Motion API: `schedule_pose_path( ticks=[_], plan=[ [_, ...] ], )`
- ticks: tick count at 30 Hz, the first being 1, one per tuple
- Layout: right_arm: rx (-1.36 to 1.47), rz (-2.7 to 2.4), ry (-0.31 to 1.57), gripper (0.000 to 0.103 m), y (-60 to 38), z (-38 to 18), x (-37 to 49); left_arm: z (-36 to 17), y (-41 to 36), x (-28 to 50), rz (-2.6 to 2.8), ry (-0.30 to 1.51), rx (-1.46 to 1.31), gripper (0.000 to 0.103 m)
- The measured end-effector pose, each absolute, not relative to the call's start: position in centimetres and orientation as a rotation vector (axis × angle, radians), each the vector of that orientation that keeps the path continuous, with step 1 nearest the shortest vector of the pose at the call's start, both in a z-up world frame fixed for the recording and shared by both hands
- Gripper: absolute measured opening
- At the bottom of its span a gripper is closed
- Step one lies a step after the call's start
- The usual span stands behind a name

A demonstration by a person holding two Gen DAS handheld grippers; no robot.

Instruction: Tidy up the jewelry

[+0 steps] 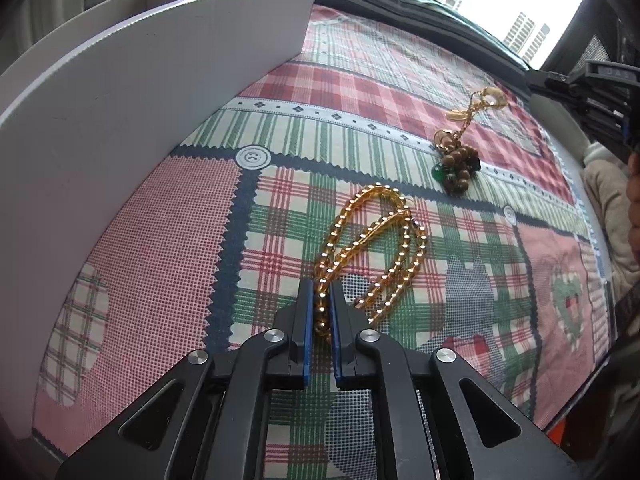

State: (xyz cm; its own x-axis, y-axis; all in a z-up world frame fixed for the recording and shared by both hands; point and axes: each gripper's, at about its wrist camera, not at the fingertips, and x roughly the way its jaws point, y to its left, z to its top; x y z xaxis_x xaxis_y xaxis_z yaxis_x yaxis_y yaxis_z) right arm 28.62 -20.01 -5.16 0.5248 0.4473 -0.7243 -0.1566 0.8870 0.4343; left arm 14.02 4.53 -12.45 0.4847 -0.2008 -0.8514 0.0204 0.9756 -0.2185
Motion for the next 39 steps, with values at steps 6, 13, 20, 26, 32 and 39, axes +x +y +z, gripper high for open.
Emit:
schedule_pose_path(
  ticks=[6, 13, 20, 26, 32, 39],
  plan=[
    [0.264, 0.436, 0.92, 0.001, -21.9, -1.3, 23.3, -12.4, 4.8, 13.4, -0.143, 1.069, -0.201, 0.007],
    [0.139, 0.409, 1.003, 0.007, -22.8, -2.6, 20.8, -12.2, 4.7, 13.2, -0.153, 1.081, -0.218, 0.021],
    [-0.011, 0.496, 1.051, 0.052, -16.2, -5.7, 26.6, -11.2, 5.3, 12.7, -0.108, 1.069, -0.205, 0.068],
    [-0.229, 0.496, 1.182, 0.052, -10.9, -11.7, 32.3, -11.5, 7.8, 12.0, -0.057, 1.078, -0.208, 0.068],
    [-0.245, 0.527, 1.165, 0.013, -10.7, -11.5, 32.0, -11.5, 8.7, 11.5, -0.05, 1.078, -0.218, 0.068],
    [-0.113, 0.593, 1.038, 0.011, -14.1, -4.7, 26.2, -11.5, 8.3, 10.9, -0.067, 1.078, -0.193, 0.068]
  ],
)
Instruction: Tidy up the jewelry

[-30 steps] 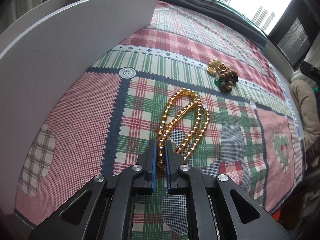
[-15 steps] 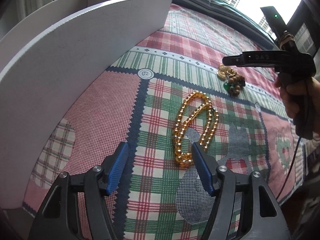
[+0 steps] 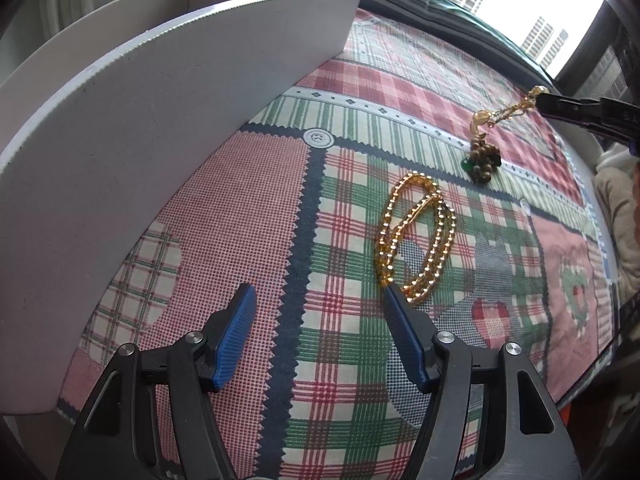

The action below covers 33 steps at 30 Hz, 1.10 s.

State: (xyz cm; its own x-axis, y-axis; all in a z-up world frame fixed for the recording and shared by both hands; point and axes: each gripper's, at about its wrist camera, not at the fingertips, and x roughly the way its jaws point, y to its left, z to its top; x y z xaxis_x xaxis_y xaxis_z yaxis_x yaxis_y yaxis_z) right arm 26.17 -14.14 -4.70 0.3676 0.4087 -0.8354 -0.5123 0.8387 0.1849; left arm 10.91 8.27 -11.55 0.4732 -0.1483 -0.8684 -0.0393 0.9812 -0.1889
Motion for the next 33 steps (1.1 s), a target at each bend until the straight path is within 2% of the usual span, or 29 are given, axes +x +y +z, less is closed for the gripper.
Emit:
schedule_pose_path(
  ticks=[6, 12, 14, 15, 16, 25, 33],
  plan=[
    [-0.079, 0.613, 1.024, 0.011, -17.1, -2.3, 20.1, -11.6, 8.2, 10.1, -0.079, 1.088, -0.165, 0.068],
    [-0.109, 0.518, 1.123, 0.013, -20.6, -7.2, 14.8, -11.4, 7.1, 9.9, -0.108, 1.101, -0.131, 0.068],
    [-0.143, 0.458, 1.134, 0.028, -21.7, -9.0, 13.5, -11.2, 6.7, 10.1, -0.111, 1.103, -0.125, 0.068],
    [-0.139, 0.437, 1.135, 0.052, -22.4, -9.6, 12.9, -11.1, 6.5, 10.2, -0.116, 1.105, -0.122, 0.068],
    [-0.127, 0.415, 1.125, 0.06, -23.1, -9.8, 12.2, -11.0, 6.3, 10.4, -0.121, 1.105, -0.117, 0.068],
    [-0.118, 0.36, 1.072, 0.06, -26.0, -9.6, 6.5, -11.7, 5.5, 10.6, -0.129, 1.134, -0.076, 0.071],
    [-0.143, 0.407, 1.052, 0.061, -23.1, -10.3, 8.7, -12.1, 4.4, 12.9, -0.115, 1.131, -0.052, 0.071]
  ],
)
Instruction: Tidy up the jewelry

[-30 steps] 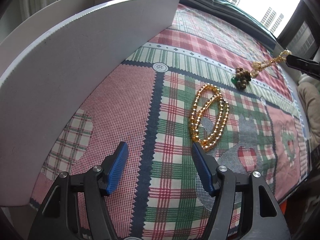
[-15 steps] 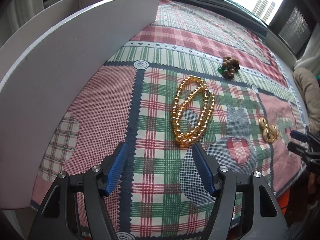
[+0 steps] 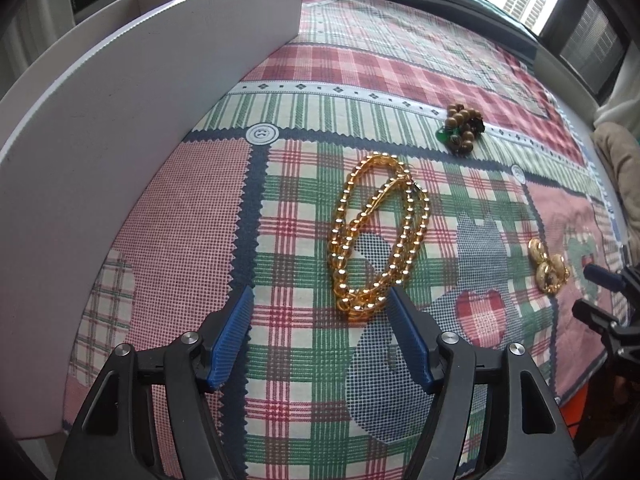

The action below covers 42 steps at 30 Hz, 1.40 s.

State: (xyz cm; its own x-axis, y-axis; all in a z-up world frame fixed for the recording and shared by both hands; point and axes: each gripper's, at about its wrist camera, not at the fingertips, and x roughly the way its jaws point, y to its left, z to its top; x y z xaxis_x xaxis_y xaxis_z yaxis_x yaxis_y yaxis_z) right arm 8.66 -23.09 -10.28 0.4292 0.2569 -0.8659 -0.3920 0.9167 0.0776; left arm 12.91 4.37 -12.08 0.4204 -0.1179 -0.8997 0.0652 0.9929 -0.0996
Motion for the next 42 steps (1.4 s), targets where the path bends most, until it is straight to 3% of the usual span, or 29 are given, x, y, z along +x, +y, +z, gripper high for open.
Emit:
schedule_pose_path(
  ticks=[3, 4, 5, 6, 7, 9, 27, 42],
  plan=[
    [-0.197, 0.395, 1.063, 0.062, -21.6, -11.4, 10.5, -12.0, 3.8, 13.6, -0.097, 1.12, -0.035, 0.07],
    [-0.212, 0.391, 1.072, 0.062, -21.1, -12.0, 11.0, -12.0, 3.7, 13.7, -0.1, 1.12, -0.035, 0.059],
    [-0.22, 0.4, 1.086, 0.062, -20.6, -12.5, 11.4, -12.0, 3.5, 13.7, -0.108, 1.121, -0.032, 0.038],
    [-0.229, 0.412, 1.087, 0.062, -20.2, -12.8, 11.5, -11.9, 3.2, 13.6, -0.116, 1.118, -0.018, 0.025],
    [-0.252, 0.417, 1.069, 0.04, -19.7, -12.8, 11.4, -11.8, 3.0, 13.5, -0.127, 1.122, -0.011, 0.015],
    [-0.242, 0.433, 1.08, 0.015, -19.5, -12.3, 11.2, -11.6, 3.2, 13.3, -0.153, 1.119, -0.039, 0.006],
    [0.054, 0.553, 0.925, 0.012, -21.9, -0.4, 9.6, 0.1, 8.0, 9.0, -0.296, 0.967, -0.327, 0.005],
    [-0.023, 0.791, 0.822, 0.012, -10.7, 6.3, 12.7, 7.4, 21.3, 6.9, -0.099, 0.889, -0.402, 0.005]
  ],
)
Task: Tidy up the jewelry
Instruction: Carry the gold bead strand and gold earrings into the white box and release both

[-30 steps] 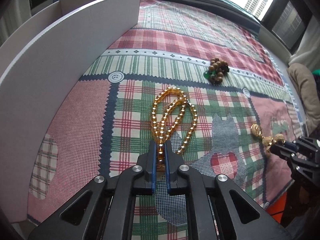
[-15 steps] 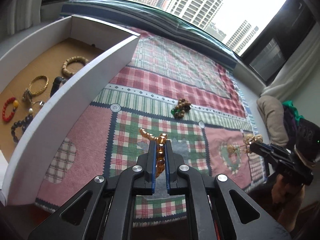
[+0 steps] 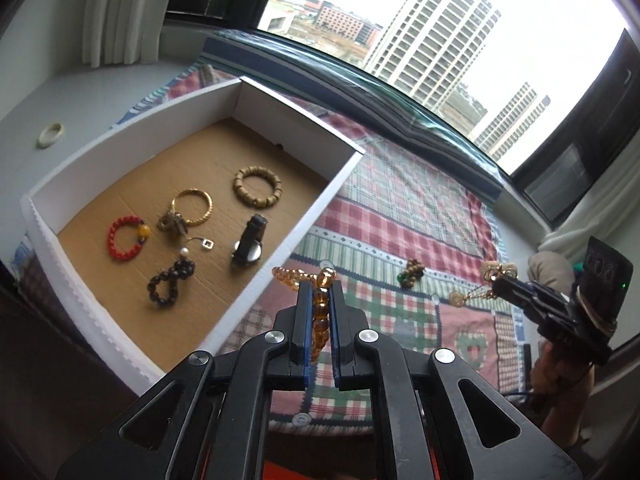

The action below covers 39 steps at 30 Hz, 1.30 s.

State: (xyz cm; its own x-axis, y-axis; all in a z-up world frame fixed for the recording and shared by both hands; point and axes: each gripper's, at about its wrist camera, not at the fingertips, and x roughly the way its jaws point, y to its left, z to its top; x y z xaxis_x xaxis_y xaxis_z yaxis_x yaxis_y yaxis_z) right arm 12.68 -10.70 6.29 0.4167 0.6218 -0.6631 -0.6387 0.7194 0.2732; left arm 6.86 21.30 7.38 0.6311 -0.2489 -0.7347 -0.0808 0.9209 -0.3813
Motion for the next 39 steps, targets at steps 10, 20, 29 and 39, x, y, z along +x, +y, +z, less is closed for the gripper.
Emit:
schedule_pose_path(
  ticks=[10, 20, 29, 39],
  plan=[
    [-0.082, 0.932, 0.782, 0.012, 2.4, 9.5, 18.3, 7.7, 30.7, 11.4, 0.093, 0.861, -0.39, 0.005],
    [-0.186, 0.935, 0.944, 0.012, 15.8, 6.0, 26.8, 1.4, 36.8, 20.2, 0.238, 0.98, -0.384, 0.005],
    [-0.271, 0.835, 1.141, 0.013, 23.5, -1.1, 33.0, -4.2, 37.8, 23.7, 0.348, 1.041, -0.316, 0.006],
    [-0.226, 0.809, 1.079, 0.052, 22.4, -0.8, 32.4, -2.3, 35.5, 22.0, 0.407, 0.932, -0.199, 0.067]
  ],
)
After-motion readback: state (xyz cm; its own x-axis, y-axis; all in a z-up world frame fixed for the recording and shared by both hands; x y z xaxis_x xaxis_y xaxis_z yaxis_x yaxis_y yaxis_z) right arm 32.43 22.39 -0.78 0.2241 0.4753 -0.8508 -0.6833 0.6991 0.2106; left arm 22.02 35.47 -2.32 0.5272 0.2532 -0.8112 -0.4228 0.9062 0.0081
